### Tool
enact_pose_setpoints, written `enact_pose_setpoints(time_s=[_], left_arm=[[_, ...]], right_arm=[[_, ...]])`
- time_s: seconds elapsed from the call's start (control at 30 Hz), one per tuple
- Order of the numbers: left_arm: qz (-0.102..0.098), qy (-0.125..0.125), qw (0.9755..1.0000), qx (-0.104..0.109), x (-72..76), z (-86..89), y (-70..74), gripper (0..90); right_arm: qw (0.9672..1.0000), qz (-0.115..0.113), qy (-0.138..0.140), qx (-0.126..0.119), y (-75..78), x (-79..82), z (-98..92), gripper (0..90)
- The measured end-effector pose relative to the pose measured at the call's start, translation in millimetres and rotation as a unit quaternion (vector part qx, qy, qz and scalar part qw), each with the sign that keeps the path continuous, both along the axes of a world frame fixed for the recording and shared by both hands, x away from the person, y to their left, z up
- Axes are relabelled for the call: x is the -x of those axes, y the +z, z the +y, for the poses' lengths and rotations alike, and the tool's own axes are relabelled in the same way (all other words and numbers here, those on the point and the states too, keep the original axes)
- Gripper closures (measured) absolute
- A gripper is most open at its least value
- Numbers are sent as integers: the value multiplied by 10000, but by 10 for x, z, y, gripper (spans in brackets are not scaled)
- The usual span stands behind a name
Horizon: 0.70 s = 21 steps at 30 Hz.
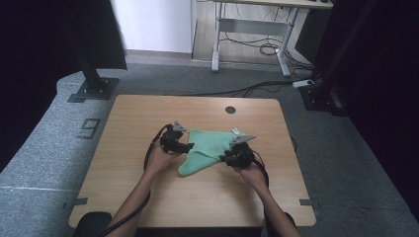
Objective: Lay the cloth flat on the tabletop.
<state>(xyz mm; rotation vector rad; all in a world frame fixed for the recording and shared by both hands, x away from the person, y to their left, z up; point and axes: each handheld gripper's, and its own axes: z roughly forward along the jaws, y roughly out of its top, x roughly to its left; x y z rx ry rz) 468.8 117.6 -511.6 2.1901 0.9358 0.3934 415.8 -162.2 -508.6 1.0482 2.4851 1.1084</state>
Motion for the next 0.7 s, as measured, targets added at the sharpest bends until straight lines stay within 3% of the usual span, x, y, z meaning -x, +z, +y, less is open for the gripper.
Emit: enact_pose_setpoints(time_s=[0.17,0.23,0.3,0.4,0.7], left_arm=[[-33,135,9996,-263,-70,-25,-146,269],[-33,182,9992,-366,-92,-36,-199,270],[-36,197,9983,-550,-107,-56,-252,270],[13,252,9984,-505,-131,-55,-282,261],[-20,508,9971,-564,-163,6,-282,226]], right_arm=[[9994,39,-32,346,-164,-135,151,583],[9988,89,-62,479,-242,-169,168,673],[9986,-1,-106,527,-267,-164,166,765],[9984,-8,-145,543,-241,-148,138,834],[9991,-177,-44,378,22,92,-98,841]])
